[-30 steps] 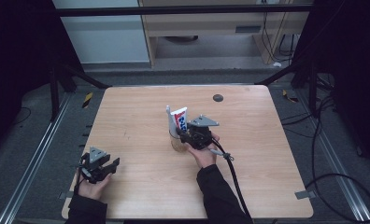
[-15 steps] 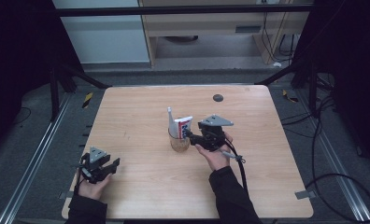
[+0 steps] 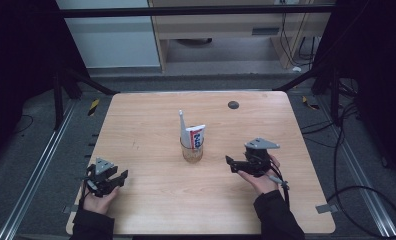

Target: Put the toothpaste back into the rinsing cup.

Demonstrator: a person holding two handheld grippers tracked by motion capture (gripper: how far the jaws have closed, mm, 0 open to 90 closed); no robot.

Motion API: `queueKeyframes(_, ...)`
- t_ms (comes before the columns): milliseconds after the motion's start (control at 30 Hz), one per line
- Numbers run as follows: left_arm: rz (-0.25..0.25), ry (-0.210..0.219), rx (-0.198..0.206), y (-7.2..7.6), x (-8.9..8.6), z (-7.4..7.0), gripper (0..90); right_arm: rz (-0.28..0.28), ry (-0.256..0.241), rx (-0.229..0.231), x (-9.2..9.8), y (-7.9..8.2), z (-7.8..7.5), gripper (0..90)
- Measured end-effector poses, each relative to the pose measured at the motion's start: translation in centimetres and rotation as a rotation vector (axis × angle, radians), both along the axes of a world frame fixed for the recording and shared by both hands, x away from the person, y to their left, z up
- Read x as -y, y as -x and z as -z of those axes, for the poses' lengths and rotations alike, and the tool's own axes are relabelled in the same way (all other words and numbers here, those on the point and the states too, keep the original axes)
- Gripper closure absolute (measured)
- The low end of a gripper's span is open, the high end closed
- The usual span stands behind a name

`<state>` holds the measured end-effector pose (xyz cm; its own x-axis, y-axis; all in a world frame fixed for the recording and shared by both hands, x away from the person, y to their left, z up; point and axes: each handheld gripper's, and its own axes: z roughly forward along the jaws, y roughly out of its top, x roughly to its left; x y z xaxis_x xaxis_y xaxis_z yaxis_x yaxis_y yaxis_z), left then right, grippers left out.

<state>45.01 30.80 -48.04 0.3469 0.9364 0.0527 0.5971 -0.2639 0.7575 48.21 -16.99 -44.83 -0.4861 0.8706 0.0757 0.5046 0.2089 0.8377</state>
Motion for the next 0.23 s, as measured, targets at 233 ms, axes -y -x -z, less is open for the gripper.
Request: queueKeyframes(233,0.004,0.002,-0.001,0.0,0.0,0.1,49.4,0.063,0.030,-0.013,3.4,1.4,1.0,11.8)
